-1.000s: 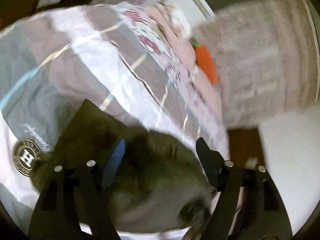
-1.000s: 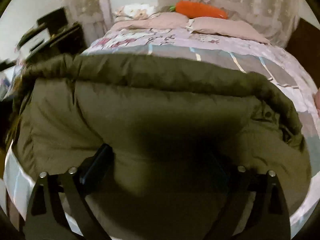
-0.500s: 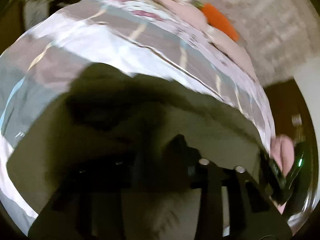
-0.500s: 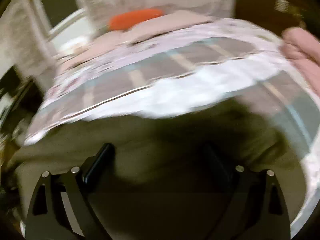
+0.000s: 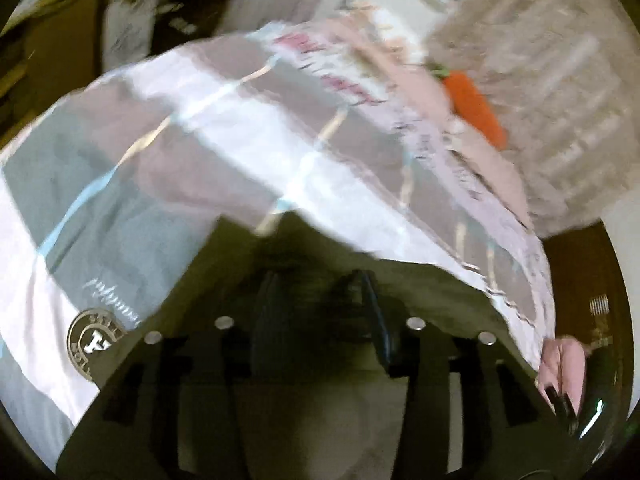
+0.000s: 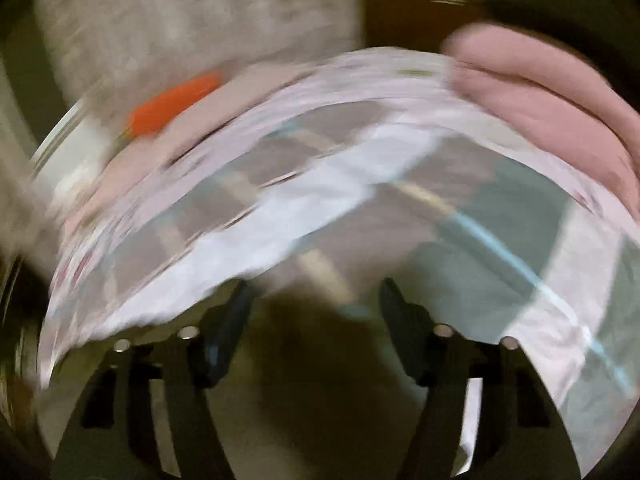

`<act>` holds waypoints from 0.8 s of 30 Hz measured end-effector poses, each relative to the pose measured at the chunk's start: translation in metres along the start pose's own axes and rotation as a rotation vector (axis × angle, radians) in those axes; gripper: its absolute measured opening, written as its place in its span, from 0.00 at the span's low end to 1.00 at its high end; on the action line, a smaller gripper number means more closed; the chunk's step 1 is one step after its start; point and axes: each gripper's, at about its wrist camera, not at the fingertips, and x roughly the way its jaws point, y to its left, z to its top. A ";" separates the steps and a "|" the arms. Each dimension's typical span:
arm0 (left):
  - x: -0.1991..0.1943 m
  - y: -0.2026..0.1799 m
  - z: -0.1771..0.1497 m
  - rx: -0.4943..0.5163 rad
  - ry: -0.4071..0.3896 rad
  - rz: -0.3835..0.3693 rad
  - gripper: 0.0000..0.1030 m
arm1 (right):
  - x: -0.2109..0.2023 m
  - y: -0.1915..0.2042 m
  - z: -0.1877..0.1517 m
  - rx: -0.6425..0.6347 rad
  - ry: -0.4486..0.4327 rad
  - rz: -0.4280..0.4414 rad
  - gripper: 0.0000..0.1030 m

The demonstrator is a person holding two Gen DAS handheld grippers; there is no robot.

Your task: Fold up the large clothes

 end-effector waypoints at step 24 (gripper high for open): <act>0.076 -0.014 -0.025 0.048 0.129 0.163 0.30 | 0.062 0.141 -0.055 -0.276 0.046 -0.031 0.50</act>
